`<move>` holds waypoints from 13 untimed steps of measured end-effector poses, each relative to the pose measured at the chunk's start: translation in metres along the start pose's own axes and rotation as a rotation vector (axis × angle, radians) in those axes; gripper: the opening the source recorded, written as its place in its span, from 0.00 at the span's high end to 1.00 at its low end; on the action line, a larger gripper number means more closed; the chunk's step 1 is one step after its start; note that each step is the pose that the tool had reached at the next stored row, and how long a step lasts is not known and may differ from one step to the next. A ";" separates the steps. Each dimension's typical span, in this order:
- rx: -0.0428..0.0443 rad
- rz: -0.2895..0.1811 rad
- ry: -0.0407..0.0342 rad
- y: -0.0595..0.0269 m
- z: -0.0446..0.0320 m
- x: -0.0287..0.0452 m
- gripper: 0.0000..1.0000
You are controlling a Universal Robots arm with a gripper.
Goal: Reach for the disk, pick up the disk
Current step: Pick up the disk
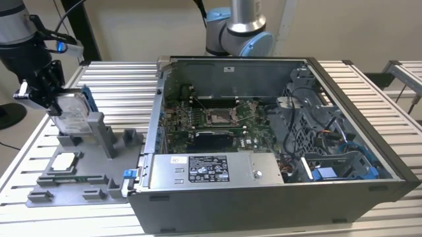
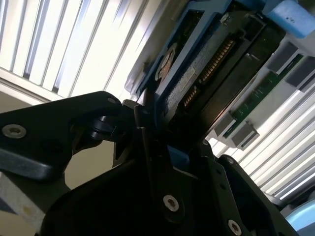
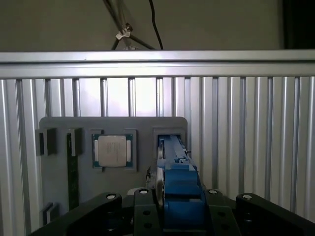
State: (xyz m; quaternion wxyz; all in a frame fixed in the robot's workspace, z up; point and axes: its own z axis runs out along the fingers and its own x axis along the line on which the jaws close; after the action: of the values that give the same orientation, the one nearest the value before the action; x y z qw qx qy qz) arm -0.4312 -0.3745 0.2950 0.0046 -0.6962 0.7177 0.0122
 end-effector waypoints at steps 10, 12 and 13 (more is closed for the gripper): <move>0.0000 0.000 0.0000 0.0002 -0.0118 -0.0003 1.00; 0.0000 0.000 0.0000 0.0001 -0.0144 -0.0004 1.00; 0.0000 0.000 0.0000 0.0002 -0.0160 -0.0004 1.00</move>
State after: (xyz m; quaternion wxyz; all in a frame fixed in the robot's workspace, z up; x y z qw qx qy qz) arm -0.4312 -0.3745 0.3109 0.0046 -0.6962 0.7177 0.0121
